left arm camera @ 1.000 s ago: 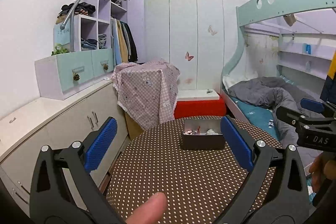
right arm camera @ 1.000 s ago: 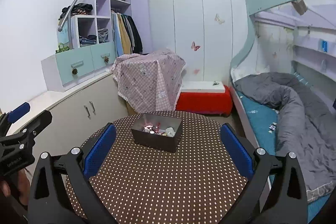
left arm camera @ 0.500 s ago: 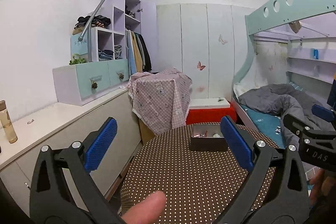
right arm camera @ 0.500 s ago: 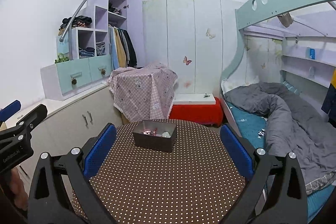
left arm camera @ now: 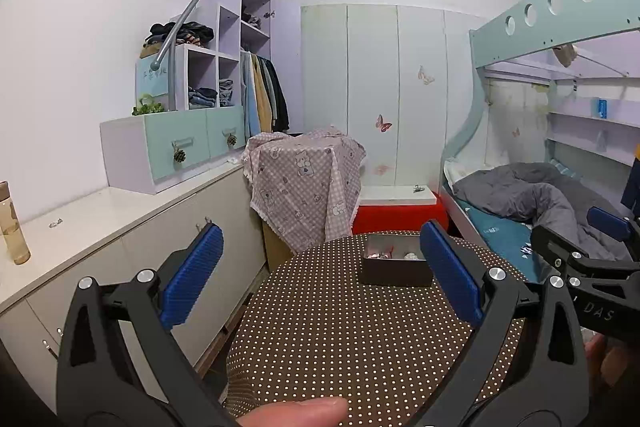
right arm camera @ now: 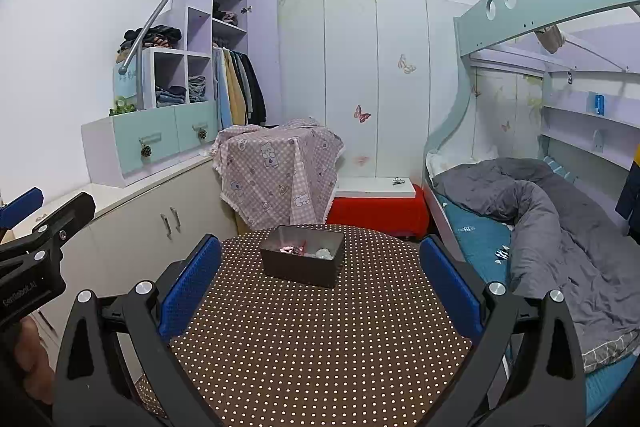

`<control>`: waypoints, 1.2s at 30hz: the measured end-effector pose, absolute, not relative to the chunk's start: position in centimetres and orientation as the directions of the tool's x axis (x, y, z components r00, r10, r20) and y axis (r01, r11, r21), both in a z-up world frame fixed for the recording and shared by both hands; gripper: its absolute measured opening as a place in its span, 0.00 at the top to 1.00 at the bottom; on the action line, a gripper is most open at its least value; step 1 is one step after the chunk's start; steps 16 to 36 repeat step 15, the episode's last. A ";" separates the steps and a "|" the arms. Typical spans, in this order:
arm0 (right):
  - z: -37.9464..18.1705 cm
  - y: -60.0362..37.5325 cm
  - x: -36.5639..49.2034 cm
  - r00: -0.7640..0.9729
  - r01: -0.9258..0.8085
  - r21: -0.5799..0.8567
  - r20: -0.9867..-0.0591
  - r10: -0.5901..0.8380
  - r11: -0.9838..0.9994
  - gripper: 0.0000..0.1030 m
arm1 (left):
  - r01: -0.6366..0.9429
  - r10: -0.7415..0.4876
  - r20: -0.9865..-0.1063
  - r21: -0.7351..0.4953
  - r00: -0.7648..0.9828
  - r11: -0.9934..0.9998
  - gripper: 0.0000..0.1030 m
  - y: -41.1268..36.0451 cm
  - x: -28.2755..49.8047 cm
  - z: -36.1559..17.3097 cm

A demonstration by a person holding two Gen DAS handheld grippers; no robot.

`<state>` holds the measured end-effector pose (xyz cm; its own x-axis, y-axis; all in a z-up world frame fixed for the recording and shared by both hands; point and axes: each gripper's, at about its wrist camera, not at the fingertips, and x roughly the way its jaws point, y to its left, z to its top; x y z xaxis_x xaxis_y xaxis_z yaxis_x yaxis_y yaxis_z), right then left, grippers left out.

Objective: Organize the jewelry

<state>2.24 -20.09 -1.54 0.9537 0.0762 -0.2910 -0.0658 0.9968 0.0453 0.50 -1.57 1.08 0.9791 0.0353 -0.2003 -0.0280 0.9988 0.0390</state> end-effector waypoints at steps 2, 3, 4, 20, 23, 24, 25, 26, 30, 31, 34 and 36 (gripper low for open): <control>-1.5 -20.0 2.2 0.954 -0.067 0.044 -0.290 0.077 0.997 0.07 | -0.026 0.032 -0.198 0.033 0.980 0.999 0.06 -1.6 0.4 1.1; -1.4 -20.0 2.2 0.954 -0.068 0.044 -0.290 0.078 0.997 0.07 | -0.023 0.028 -0.195 0.028 0.981 0.999 0.06 -1.6 0.3 1.0; -1.4 -19.9 2.2 0.955 -0.070 0.043 -0.287 0.079 0.997 0.07 | -0.012 0.015 -0.186 0.017 0.983 1.000 0.06 -1.3 0.1 1.0; -1.1 -19.6 1.7 0.959 -0.072 0.038 -0.271 0.080 0.997 0.07 | -0.024 0.029 -0.175 0.028 0.984 0.999 0.06 -1.6 -0.2 1.3; -1.1 -19.6 1.7 0.959 -0.072 0.038 -0.271 0.080 0.997 0.07 | -0.024 0.029 -0.175 0.028 0.984 0.999 0.06 -1.6 -0.2 1.3; -1.1 -19.6 1.7 0.959 -0.072 0.038 -0.271 0.080 0.997 0.07 | -0.024 0.029 -0.175 0.028 0.984 0.999 0.06 -1.6 -0.2 1.3; -1.1 -19.6 1.7 0.959 -0.072 0.038 -0.271 0.080 0.997 0.07 | -0.024 0.029 -0.175 0.028 0.984 0.999 0.06 -1.6 -0.2 1.3; -1.1 -19.6 1.7 0.959 -0.072 0.038 -0.271 0.080 0.997 0.07 | -0.024 0.029 -0.175 0.028 0.984 0.999 0.06 -1.6 -0.2 1.3; -1.1 -19.6 1.7 0.959 -0.072 0.038 -0.271 0.080 0.997 0.07 | -0.024 0.029 -0.175 0.028 0.984 0.999 0.06 -1.6 -0.2 1.3; -1.1 -19.6 1.7 0.959 -0.072 0.038 -0.271 0.080 0.997 0.07 | -0.024 0.029 -0.175 0.028 0.984 0.999 0.06 -1.6 -0.2 1.3; -1.1 -19.6 1.7 0.959 -0.072 0.038 -0.271 0.080 0.997 0.07 | -0.024 0.029 -0.175 0.028 0.984 0.999 0.06 -1.6 -0.2 1.3; -1.1 -19.6 1.7 0.959 -0.072 0.038 -0.271 0.080 0.997 0.07 | -0.024 0.029 -0.175 0.028 0.984 0.999 0.06 -1.6 -0.2 1.3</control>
